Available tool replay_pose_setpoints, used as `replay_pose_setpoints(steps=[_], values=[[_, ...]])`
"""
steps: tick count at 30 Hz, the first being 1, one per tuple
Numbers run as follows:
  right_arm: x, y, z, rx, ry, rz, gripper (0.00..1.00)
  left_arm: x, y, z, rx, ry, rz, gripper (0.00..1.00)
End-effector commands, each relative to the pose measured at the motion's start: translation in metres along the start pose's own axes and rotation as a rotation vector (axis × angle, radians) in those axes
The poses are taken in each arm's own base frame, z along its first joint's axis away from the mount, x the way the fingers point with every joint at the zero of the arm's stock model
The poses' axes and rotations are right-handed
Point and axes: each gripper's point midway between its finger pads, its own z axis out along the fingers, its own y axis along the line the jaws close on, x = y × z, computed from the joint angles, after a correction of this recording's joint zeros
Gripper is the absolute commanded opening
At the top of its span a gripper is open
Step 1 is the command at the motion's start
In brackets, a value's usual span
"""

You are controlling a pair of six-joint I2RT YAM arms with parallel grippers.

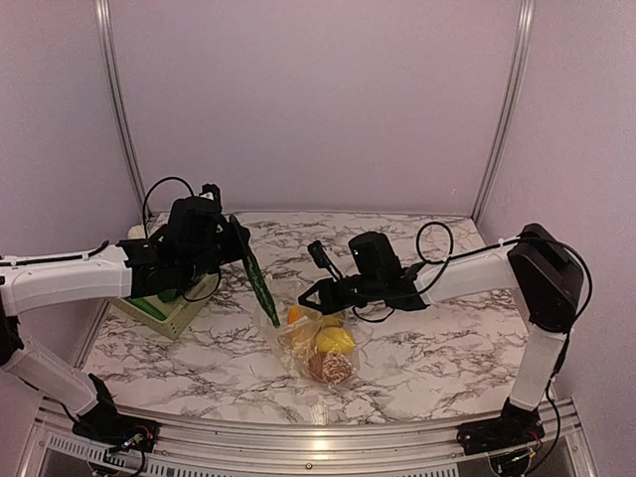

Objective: Open the zip-top bag and remove the fake food

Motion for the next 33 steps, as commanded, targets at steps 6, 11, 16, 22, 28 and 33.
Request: replay_pose_setpoints(steps=[6, 11, 16, 22, 28, 33], values=[[-0.010, 0.020, -0.013, -0.004, -0.027, -0.089, 0.00, -0.076, 0.070, -0.028, -0.195, -0.125, 0.004, 0.06], [-0.011, 0.020, -0.019, 0.008, -0.029, -0.101, 0.00, -0.103, 0.133, -0.054, -0.318, -0.155, -0.035, 0.10], [-0.008, 0.020, -0.021, 0.012, -0.025, -0.102, 0.00, -0.113, 0.192, -0.070, -0.452, -0.153, -0.081, 0.10], [-0.008, 0.019, -0.025, 0.022, -0.030, -0.101, 0.00, -0.107, 0.263, -0.074, -0.595, -0.123, -0.200, 0.07], [-0.010, 0.017, -0.027, 0.030, -0.034, -0.101, 0.00, -0.070, 0.312, -0.057, -0.690, -0.041, -0.317, 0.06], [-0.012, 0.018, -0.026, 0.025, -0.037, -0.102, 0.00, -0.035, 0.340, -0.046, -0.730, -0.006, -0.381, 0.06]])
